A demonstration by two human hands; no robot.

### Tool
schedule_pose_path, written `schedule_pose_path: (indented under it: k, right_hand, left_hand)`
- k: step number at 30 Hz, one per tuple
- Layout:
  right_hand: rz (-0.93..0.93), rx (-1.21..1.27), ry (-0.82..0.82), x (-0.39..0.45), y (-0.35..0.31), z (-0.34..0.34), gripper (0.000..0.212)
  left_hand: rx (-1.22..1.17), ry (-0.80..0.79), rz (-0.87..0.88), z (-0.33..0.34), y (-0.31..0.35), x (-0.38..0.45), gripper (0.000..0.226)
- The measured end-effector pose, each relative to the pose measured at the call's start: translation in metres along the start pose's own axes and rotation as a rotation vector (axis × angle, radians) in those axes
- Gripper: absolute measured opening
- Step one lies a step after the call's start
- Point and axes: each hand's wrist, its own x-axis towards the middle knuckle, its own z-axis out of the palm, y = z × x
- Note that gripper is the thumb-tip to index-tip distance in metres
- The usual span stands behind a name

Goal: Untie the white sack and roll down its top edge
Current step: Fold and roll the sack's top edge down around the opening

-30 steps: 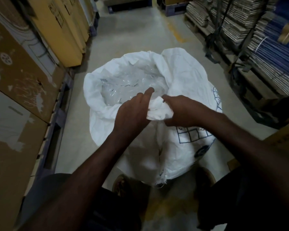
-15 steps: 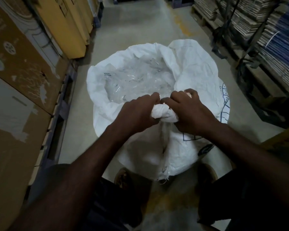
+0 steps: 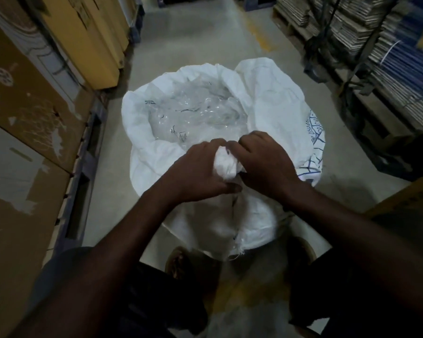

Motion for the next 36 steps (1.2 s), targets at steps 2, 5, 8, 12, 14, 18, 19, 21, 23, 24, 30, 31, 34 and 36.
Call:
schedule_pose_path:
  k: [2,5,8,12,14,18,19,21,23,24,30,31,34,36]
  right_hand:
    - [-0.035,-0.036,0.022,0.000,-0.005,0.004,0.041]
    - [-0.091,0.070,0.030,0.001,-0.008,0.006,0.043]
    - [-0.137,0.229,-0.202,-0.001,0.015,-0.003,0.073]
    - [-0.071,0.007,-0.462,-0.013,0.073,-0.025,0.091]
    - [0.002,-0.041,-0.357,-0.011,0.085,-0.029,0.073]
    - [0.050,-0.061,-0.134,-0.007,0.073,-0.026,0.039]
    - [0.091,-0.059,-0.061,-0.007,0.070,-0.026,0.038]
    - [0.159,-0.081,0.102,-0.007,0.065,-0.028,0.034]
    - [0.168,-0.076,0.193,-0.006,0.060,-0.029,0.031]
    - [0.156,-0.070,0.192,-0.005,0.056,-0.027,0.029]
    - [0.115,-0.022,0.185,-0.012,0.048,-0.023,0.023]
    - [0.090,-0.035,0.211,-0.012,0.048,-0.025,0.020]
    - [-0.104,-0.064,0.150,-0.014,0.056,-0.031,0.024]
    - [-0.212,-0.018,-0.025,-0.017,0.053,-0.033,0.032]
  left_hand:
    - [-0.048,-0.154,-0.025,-0.006,-0.007,0.003,0.070]
    - [0.023,-0.088,-0.062,-0.003,-0.016,0.002,0.055]
    - [0.397,0.161,-0.002,0.015,-0.018,-0.005,0.029]
    - [0.613,0.349,0.287,0.015,-0.030,-0.007,0.030]
    - [0.637,0.431,0.311,0.005,-0.042,-0.005,0.036]
    - [0.607,0.395,-0.028,-0.010,-0.050,-0.001,0.057]
    - [0.584,0.369,-0.066,-0.012,-0.047,-0.001,0.059]
    - [0.547,0.333,-0.020,-0.005,-0.034,-0.004,0.070]
    - [0.529,0.310,0.115,0.010,-0.016,-0.010,0.083]
    - [0.521,0.274,0.164,0.019,-0.005,-0.014,0.090]
    - [0.151,0.199,-0.021,0.034,0.022,-0.013,0.077]
    - [0.264,0.291,-0.033,0.035,0.022,-0.014,0.064]
    - [0.398,0.453,-0.037,0.034,0.017,-0.012,0.043]
    - [0.414,0.507,-0.032,0.027,0.006,-0.007,0.038]
